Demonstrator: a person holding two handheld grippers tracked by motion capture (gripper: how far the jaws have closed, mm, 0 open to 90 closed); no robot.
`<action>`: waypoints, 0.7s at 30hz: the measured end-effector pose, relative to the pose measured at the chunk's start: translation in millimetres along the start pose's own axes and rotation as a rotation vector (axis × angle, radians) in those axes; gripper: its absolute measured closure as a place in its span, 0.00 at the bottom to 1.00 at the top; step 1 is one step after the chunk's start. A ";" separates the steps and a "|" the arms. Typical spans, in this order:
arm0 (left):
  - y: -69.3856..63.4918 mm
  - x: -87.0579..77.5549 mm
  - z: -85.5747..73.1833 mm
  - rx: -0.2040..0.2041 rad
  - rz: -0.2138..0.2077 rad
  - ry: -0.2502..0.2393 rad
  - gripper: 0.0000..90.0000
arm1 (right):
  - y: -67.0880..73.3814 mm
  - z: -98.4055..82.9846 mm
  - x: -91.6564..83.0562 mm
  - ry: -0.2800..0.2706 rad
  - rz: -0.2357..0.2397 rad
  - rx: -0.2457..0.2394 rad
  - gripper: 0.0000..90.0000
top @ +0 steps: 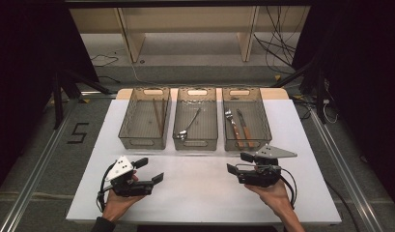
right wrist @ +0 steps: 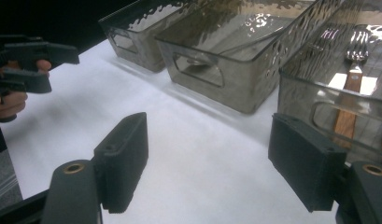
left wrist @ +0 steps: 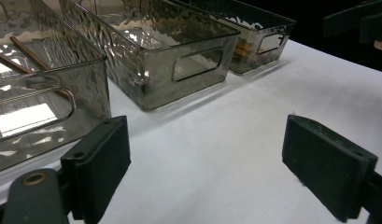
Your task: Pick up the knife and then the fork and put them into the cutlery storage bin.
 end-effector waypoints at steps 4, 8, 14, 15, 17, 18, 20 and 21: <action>-1.6 -0.9 -0.4 0.005 -0.005 0.004 0.17 | -0.1 -9.4 -4.8 -0.010 0.003 -0.001 0.31; -2.5 -2.5 -0.8 0.002 -0.006 0.003 0.16 | -1.0 -18.0 -8.4 -0.028 0.006 0.010 0.30; -4.1 -4.6 -1.9 0.002 -0.012 0.008 0.17 | 0.9 -29.2 -12.1 -0.043 0.011 0.008 0.29; -4.6 -4.8 -2.1 0.000 -0.014 0.008 0.17 | 1.7 -30.8 -12.8 -0.044 0.007 0.000 0.28; -5.7 -5.1 -2.5 -0.003 -0.017 0.008 0.17 | 2.7 -34.0 -14.3 -0.043 0.007 0.000 0.27; -6.2 -5.3 -2.8 -0.003 -0.020 0.010 0.17 | 2.9 -35.7 -15.0 -0.047 0.009 0.003 0.27; -7.8 -5.3 -3.4 -0.005 -0.025 0.012 0.17 | 3.0 -38.8 -16.0 -0.054 0.006 0.005 0.26; -8.4 -5.6 -3.7 -0.001 -0.026 0.017 0.17 | 3.0 -40.3 -16.5 -0.056 0.006 0.009 0.26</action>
Point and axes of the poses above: each handheld gripper's, and its own axes: x roughly forward along the jaws, z roughly out of its top, y roughly to its left, the point moved 3 cm from there along x, roughly forward along the jaws, and after that the axes turned 11 degrees about -z, right-handed, at the moved point
